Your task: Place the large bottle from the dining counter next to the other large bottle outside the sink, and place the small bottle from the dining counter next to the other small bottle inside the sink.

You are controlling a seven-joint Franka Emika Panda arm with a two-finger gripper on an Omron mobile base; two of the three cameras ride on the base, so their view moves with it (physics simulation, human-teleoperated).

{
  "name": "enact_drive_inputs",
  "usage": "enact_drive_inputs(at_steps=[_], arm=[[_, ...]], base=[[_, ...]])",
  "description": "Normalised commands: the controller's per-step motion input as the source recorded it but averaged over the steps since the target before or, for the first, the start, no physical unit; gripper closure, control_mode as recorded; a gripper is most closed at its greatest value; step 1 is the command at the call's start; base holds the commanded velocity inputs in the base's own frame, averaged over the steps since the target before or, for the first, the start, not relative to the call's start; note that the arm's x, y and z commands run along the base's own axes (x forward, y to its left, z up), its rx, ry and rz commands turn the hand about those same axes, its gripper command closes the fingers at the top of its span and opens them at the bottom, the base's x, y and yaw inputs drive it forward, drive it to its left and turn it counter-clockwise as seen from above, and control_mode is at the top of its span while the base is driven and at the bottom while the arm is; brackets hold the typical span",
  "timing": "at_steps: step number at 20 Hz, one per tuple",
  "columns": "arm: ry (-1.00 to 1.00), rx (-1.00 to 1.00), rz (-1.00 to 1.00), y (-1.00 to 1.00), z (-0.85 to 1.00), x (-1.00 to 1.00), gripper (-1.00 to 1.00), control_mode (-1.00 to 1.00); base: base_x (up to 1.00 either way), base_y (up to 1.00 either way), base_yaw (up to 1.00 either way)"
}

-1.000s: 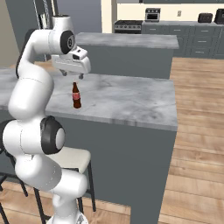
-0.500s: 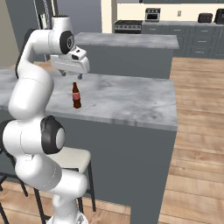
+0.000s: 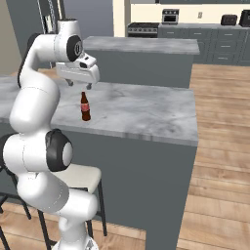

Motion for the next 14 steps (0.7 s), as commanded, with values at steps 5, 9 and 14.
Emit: enact_drive_inputs(at_steps=[5, 9, 14], arm=[[0.0, 0.0, 0.0, -0.27, 0.0, 0.01, -1.0, -1.0], [0.01, 0.0, 0.0, -0.11, 0.0, 0.06, -1.0, -1.0], [0.0, 0.0, 0.0, 0.01, -0.08, 0.04, -1.0, -1.0]], base=[[0.0, 0.0, 0.0], [0.0, 0.0, 0.0], [0.0, 0.0, 0.0]])
